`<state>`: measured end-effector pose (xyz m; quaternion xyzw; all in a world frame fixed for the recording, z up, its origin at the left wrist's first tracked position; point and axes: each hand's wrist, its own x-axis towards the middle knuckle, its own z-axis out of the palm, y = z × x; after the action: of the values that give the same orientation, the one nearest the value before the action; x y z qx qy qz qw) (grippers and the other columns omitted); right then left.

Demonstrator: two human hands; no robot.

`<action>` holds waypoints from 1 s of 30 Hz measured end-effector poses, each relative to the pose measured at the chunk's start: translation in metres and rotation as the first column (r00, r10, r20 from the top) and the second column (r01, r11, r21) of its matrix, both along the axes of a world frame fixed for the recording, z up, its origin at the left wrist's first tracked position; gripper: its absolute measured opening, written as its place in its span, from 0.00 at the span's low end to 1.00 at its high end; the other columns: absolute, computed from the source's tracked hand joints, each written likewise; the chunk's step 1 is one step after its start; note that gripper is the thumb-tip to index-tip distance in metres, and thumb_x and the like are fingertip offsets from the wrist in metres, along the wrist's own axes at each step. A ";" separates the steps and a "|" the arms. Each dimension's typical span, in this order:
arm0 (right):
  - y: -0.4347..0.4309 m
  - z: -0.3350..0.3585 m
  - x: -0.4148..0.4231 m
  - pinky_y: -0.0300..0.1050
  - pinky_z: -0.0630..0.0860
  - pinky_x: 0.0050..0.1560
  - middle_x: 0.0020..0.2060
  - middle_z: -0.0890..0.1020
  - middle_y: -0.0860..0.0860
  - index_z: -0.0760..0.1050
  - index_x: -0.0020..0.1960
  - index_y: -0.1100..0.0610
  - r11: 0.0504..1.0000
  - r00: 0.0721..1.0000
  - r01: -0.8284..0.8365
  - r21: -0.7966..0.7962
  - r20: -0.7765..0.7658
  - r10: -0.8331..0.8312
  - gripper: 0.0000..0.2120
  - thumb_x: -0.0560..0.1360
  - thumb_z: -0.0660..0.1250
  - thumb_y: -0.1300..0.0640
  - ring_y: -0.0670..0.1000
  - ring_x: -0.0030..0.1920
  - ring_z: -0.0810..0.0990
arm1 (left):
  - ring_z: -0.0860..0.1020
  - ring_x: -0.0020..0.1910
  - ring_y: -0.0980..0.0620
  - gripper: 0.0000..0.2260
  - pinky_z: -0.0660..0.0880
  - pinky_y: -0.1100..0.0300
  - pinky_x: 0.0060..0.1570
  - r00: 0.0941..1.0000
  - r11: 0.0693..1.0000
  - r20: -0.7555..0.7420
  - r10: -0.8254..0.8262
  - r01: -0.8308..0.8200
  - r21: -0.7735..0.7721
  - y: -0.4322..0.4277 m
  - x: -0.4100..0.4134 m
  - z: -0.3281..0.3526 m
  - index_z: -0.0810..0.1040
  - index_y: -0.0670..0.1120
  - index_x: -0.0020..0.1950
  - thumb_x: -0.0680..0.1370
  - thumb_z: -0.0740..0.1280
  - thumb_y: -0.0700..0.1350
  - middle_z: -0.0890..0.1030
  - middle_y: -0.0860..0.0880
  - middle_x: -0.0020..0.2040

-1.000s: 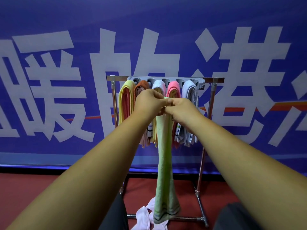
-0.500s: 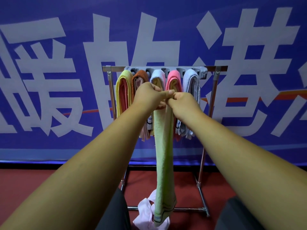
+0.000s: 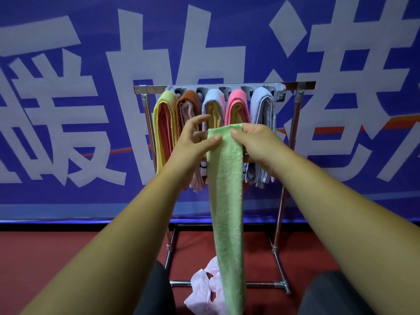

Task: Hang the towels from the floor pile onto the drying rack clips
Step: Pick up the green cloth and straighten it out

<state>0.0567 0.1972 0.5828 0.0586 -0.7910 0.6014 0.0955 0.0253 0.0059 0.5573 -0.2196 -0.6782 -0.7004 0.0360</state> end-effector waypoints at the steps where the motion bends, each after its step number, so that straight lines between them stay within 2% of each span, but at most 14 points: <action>1: 0.002 -0.001 -0.001 0.63 0.83 0.62 0.49 0.90 0.53 0.86 0.57 0.51 0.999 1.000 -0.014 0.031 -0.010 0.015 0.11 0.86 0.64 0.54 0.56 0.53 0.89 | 0.85 0.59 0.45 0.19 0.84 0.44 0.58 0.999 0.999 -0.049 -0.010 0.008 -0.038 -0.003 -0.001 0.003 0.78 0.55 0.67 0.78 0.77 0.45 0.83 0.45 0.62; 3: 0.006 -0.003 -0.001 0.63 0.83 0.62 0.49 0.90 0.52 0.85 0.57 0.50 0.998 0.999 -0.019 0.053 -0.026 0.021 0.11 0.87 0.63 0.55 0.56 0.53 0.89 | 0.86 0.55 0.43 0.14 0.84 0.42 0.57 0.991 0.984 -0.135 -0.017 -0.007 -0.176 -0.005 -0.001 0.013 0.79 0.47 0.62 0.78 0.77 0.41 0.84 0.47 0.56; 5: 0.008 -0.004 -0.002 0.64 0.83 0.60 0.49 0.90 0.52 0.85 0.57 0.50 0.997 0.999 -0.010 0.072 -0.031 0.013 0.11 0.87 0.64 0.55 0.56 0.52 0.89 | 0.86 0.51 0.45 0.12 0.85 0.46 0.53 0.981 0.952 -0.193 0.006 -0.064 -0.298 -0.006 -0.002 0.020 0.79 0.44 0.57 0.78 0.77 0.42 0.84 0.47 0.51; 8: 0.008 -0.004 -0.002 0.64 0.84 0.58 0.48 0.89 0.52 0.86 0.57 0.49 0.992 0.999 -0.017 0.129 -0.039 0.022 0.10 0.87 0.64 0.54 0.57 0.51 0.89 | 0.85 0.46 0.49 0.11 0.86 0.55 0.46 0.955 0.862 -0.296 0.017 -0.164 -0.480 -0.007 -0.004 0.026 0.80 0.50 0.54 0.77 0.78 0.49 0.83 0.47 0.51; 10: 0.008 -0.002 0.000 0.62 0.85 0.57 0.48 0.89 0.52 0.85 0.58 0.49 0.985 0.998 -0.036 0.169 -0.038 0.043 0.10 0.87 0.64 0.54 0.57 0.51 0.88 | 0.83 0.45 0.55 0.10 0.83 0.60 0.42 0.926 0.761 -0.377 -0.012 -0.236 -0.605 -0.008 -0.005 0.030 0.80 0.55 0.52 0.77 0.77 0.55 0.82 0.53 0.50; 12: 0.008 0.000 0.003 0.59 0.86 0.57 0.47 0.89 0.52 0.85 0.59 0.50 0.975 0.997 -0.062 0.213 -0.033 0.070 0.10 0.87 0.64 0.53 0.55 0.50 0.89 | 0.80 0.44 0.60 0.08 0.76 0.62 0.41 0.900 0.678 -0.433 -0.051 -0.287 -0.677 -0.011 -0.003 0.035 0.81 0.56 0.49 0.78 0.75 0.57 0.81 0.56 0.46; 14: 0.007 0.002 0.008 0.59 0.85 0.57 0.47 0.89 0.52 0.84 0.58 0.50 0.964 0.996 -0.072 0.255 -0.027 0.081 0.09 0.87 0.64 0.53 0.54 0.49 0.89 | 0.78 0.41 0.59 0.10 0.73 0.62 0.40 0.889 0.613 -0.448 -0.090 -0.305 -0.728 -0.015 -0.001 0.041 0.81 0.54 0.45 0.78 0.74 0.59 0.80 0.55 0.42; 18: 0.004 0.004 0.018 0.66 0.83 0.57 0.48 0.88 0.57 0.84 0.54 0.49 0.950 0.995 -0.083 0.302 -0.031 0.097 0.09 0.86 0.65 0.52 0.63 0.52 0.87 | 0.77 0.36 0.54 0.17 0.75 0.57 0.36 0.891 0.570 -0.446 -0.089 -0.321 -0.756 -0.026 0.009 0.056 0.82 0.49 0.42 0.77 0.74 0.62 0.80 0.48 0.38; 20: 0.002 0.008 0.023 0.64 0.84 0.57 0.49 0.87 0.58 0.84 0.56 0.49 0.949 0.993 -0.089 0.303 -0.045 0.108 0.08 0.86 0.65 0.51 0.62 0.51 0.87 | 0.78 0.36 0.53 0.18 0.77 0.56 0.38 0.895 0.616 -0.443 -0.060 -0.316 -0.722 -0.030 0.015 0.064 0.83 0.48 0.42 0.76 0.74 0.63 0.82 0.45 0.39; 22: -0.003 0.015 0.026 0.59 0.84 0.56 0.49 0.88 0.57 0.84 0.58 0.49 0.966 0.993 -0.076 0.247 -0.065 0.095 0.08 0.86 0.65 0.51 0.59 0.50 0.88 | 0.80 0.40 0.54 0.17 0.80 0.54 0.43 0.918 0.725 -0.397 -0.011 -0.266 -0.635 -0.033 0.019 0.069 0.82 0.46 0.46 0.77 0.74 0.61 0.83 0.44 0.43; 24: -0.009 0.025 0.028 0.62 0.85 0.58 0.49 0.88 0.55 0.84 0.57 0.47 0.987 0.994 -0.049 0.153 -0.086 0.063 0.09 0.86 0.65 0.51 0.59 0.52 0.88 | 0.86 0.50 0.51 0.11 0.85 0.50 0.52 0.957 0.878 -0.289 0.006 -0.144 -0.457 -0.031 0.021 0.067 0.80 0.48 0.53 0.79 0.76 0.54 0.85 0.46 0.51; 26: -0.016 0.038 0.027 0.66 0.84 0.57 0.49 0.89 0.54 0.84 0.56 0.47 0.997 0.994 -0.011 0.079 -0.108 0.019 0.10 0.85 0.64 0.49 0.59 0.53 0.89 | 0.86 0.56 0.45 0.15 0.85 0.43 0.54 0.980 0.975 -0.198 -0.001 -0.044 -0.219 -0.027 0.023 0.062 0.77 0.51 0.62 0.78 0.77 0.45 0.85 0.45 0.58; 28: -0.021 0.051 0.025 0.62 0.86 0.54 0.50 0.88 0.55 0.83 0.59 0.50 1.000 0.994 0.014 -0.001 -0.107 -0.014 0.10 0.86 0.63 0.51 0.58 0.53 0.89 | 0.86 0.58 0.44 0.24 0.84 0.39 0.55 0.993 0.997 -0.119 0.009 -0.018 -0.076 -0.025 0.022 0.058 0.74 0.52 0.70 0.77 0.78 0.45 0.84 0.43 0.60; 30: -0.023 0.061 0.024 0.60 0.87 0.51 0.51 0.88 0.56 0.81 0.61 0.55 0.995 0.995 0.030 -0.092 -0.094 -0.038 0.10 0.87 0.63 0.53 0.58 0.52 0.89 | 0.86 0.58 0.45 0.26 0.82 0.38 0.60 1.000 0.993 -0.002 -0.021 0.021 -0.114 -0.028 0.023 0.049 0.75 0.50 0.71 0.76 0.79 0.52 0.86 0.46 0.59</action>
<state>0.0803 0.1743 0.6436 0.0695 -0.7585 0.6312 0.1461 0.0483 -0.0221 0.6064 -0.2298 -0.7147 -0.6604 0.0172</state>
